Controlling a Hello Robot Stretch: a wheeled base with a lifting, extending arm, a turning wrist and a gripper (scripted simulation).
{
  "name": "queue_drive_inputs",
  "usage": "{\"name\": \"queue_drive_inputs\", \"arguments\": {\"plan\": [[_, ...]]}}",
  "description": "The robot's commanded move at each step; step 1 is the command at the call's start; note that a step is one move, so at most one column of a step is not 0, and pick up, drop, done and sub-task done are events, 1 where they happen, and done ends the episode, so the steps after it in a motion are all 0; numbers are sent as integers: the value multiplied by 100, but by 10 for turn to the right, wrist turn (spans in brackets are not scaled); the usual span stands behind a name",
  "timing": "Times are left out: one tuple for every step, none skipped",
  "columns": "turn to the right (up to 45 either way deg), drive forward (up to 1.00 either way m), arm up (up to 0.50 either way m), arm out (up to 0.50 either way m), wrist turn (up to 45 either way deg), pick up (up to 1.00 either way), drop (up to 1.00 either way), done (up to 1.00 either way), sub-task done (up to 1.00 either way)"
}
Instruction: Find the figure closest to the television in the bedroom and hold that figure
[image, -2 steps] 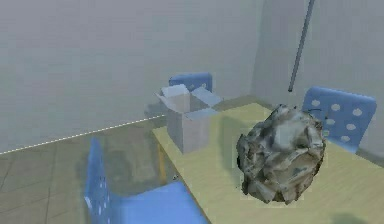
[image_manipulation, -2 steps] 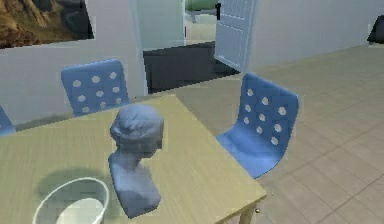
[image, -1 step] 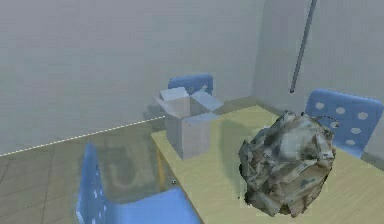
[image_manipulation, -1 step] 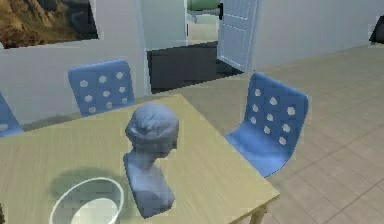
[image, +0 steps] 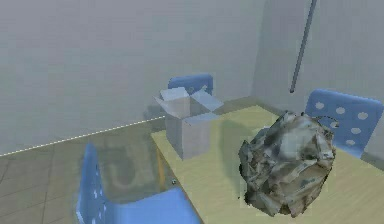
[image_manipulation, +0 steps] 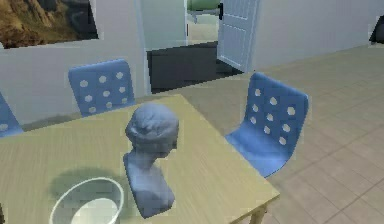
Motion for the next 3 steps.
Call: {"name": "queue_drive_inputs", "arguments": {"plan": [[0,0,38,0,0,0,0,0,0],[0,0,0,14,0,0,0,0,0],[0,0,0,0,450,0,0,0,0]]}}
